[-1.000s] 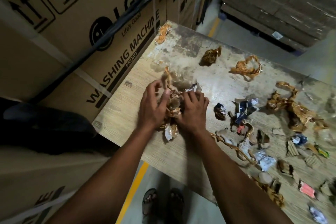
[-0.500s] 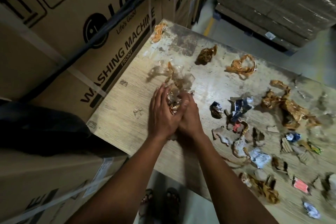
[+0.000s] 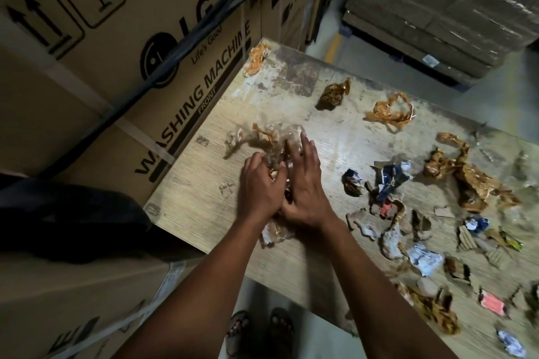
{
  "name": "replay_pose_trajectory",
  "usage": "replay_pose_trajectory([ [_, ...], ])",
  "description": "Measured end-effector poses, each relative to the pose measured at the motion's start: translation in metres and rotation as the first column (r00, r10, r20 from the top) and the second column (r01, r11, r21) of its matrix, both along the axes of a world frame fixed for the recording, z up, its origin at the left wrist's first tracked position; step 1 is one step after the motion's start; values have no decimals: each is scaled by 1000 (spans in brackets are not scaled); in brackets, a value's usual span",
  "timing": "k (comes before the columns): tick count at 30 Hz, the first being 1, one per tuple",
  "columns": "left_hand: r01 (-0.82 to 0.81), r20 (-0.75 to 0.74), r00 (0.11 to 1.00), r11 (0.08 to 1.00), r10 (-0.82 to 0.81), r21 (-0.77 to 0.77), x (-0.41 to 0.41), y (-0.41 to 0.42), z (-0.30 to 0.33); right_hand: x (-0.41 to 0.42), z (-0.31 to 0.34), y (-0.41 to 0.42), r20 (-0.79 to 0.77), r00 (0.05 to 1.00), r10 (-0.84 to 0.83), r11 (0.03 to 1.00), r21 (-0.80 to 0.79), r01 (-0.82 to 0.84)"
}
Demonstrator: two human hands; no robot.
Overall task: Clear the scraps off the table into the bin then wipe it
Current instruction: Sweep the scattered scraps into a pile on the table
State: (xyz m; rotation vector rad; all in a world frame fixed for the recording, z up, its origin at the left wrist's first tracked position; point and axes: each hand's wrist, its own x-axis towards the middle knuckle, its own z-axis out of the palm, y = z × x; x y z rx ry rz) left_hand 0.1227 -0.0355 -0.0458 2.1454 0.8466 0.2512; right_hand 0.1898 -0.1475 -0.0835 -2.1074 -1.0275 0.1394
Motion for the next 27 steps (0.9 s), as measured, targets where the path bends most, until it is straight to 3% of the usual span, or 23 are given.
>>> replay_pose_trajectory([
  [3, -11, -85, 996, 999, 7, -43, 5, 8, 1, 6, -5, -3, 68, 992, 110, 987, -129, -101],
  [6, -4, -148, 989, 997, -7, -78, 8, 17, -8, 2, -9, -3, 76, 994, 73, 981, -183, -58],
  [10, 37, -13, 999, 963, -42, -268, -2, 23, -1, 0, -8, 5, 105, 994, -26, 987, -155, 43],
  [12, 29, 5, 1000, 977, -28, -210, -9, 20, 0, 0, -7, 8, 111, 993, -51, 986, -155, 68],
  [14, -60, 51, 997, 997, 63, -55, -13, 16, 1, -2, -5, 11, 91, 992, -87, 985, -143, 100],
  [18, -241, 207, 955, 960, 210, 139, -15, 19, 4, -5, -1, 17, 59, 983, -175, 980, -89, 180],
  [20, -293, 171, 952, 916, 254, 275, -12, 25, 2, -5, -2, 18, 57, 981, -185, 978, -90, 189],
  [23, -277, 35, 958, 893, 283, 354, -4, 44, -5, -4, -4, 18, 41, 983, -180, 977, -110, 183],
  [27, -154, -113, 976, 959, 185, 238, 6, 71, -19, -2, -3, 17, 29, 983, -183, 979, -91, 185],
])
